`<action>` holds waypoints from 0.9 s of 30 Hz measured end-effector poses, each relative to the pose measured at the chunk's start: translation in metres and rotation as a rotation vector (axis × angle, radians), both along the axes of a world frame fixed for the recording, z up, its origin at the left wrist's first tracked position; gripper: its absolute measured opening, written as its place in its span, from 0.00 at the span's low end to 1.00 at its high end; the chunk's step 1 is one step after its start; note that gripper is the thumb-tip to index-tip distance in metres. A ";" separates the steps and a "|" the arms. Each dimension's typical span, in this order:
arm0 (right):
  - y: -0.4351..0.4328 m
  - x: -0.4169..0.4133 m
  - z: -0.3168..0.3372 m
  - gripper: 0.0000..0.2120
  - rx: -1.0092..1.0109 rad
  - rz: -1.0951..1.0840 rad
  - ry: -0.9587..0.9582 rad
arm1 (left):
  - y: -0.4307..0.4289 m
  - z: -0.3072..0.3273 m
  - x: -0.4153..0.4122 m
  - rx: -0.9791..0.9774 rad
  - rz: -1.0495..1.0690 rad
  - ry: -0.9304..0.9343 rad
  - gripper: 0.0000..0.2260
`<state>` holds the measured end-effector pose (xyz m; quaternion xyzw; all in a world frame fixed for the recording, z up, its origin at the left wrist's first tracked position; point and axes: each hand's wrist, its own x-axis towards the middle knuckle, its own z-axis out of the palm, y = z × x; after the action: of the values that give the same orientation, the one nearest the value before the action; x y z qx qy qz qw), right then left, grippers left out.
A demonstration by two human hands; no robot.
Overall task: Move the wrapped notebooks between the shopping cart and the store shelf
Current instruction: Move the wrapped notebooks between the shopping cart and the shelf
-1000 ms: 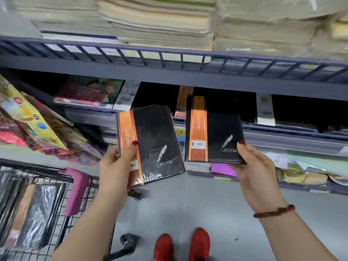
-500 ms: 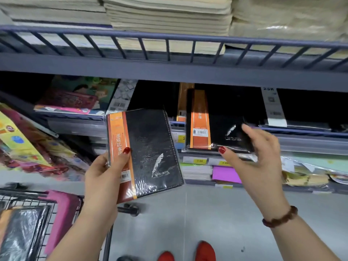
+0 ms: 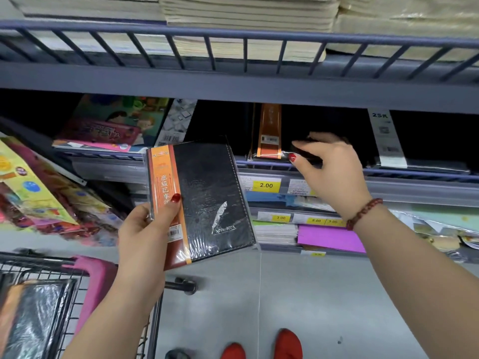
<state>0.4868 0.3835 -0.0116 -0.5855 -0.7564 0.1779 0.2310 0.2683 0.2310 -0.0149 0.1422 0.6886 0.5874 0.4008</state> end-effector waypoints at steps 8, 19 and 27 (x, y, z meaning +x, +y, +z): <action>-0.010 0.000 -0.008 0.12 0.005 0.031 -0.033 | 0.001 0.000 -0.001 -0.011 0.003 0.013 0.03; -0.034 0.008 0.010 0.14 -0.039 0.148 0.054 | 0.009 0.011 0.011 0.001 -0.065 -0.013 0.07; -0.084 -0.009 0.020 0.24 -0.690 0.090 0.792 | 0.032 0.019 0.030 0.012 -0.173 -0.059 0.09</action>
<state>0.4782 0.2994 0.0084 -0.4825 -0.5330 0.6339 0.2851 0.2979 0.2627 0.0039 0.1863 0.6581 0.5585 0.4693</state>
